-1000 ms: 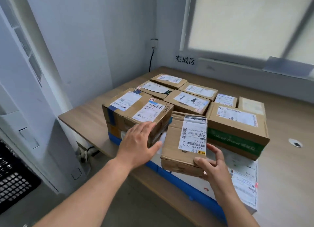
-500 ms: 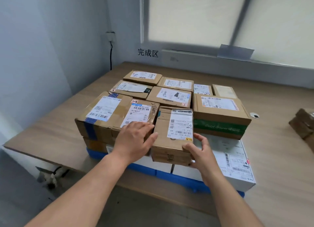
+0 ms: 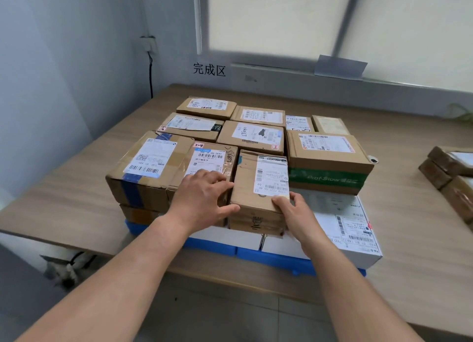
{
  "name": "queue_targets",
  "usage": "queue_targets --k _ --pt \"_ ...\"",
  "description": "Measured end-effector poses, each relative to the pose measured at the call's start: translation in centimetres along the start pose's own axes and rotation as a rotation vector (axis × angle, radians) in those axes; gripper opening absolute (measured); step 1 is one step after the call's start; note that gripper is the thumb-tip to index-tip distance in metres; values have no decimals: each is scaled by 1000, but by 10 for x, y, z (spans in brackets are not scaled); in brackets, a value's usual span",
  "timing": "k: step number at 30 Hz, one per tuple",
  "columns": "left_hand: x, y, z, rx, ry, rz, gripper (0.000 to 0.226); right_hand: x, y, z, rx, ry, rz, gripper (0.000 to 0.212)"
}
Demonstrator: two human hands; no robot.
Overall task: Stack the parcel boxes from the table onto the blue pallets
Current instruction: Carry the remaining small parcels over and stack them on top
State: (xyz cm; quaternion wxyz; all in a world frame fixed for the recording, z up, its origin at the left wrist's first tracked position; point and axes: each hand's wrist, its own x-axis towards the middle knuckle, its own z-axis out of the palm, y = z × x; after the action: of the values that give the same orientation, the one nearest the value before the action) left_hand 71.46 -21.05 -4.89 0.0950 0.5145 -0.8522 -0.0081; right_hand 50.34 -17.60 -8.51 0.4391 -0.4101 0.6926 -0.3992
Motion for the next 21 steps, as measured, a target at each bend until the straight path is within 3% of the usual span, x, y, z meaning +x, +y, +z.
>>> queue_targets --k 15,21 --pt "1 -4 4 14 26 22 62 0 1 4 -47 24 -33 56" --pt "2 -3 5 19 68 56 61 -3 -5 3 -211 97 -59 62"
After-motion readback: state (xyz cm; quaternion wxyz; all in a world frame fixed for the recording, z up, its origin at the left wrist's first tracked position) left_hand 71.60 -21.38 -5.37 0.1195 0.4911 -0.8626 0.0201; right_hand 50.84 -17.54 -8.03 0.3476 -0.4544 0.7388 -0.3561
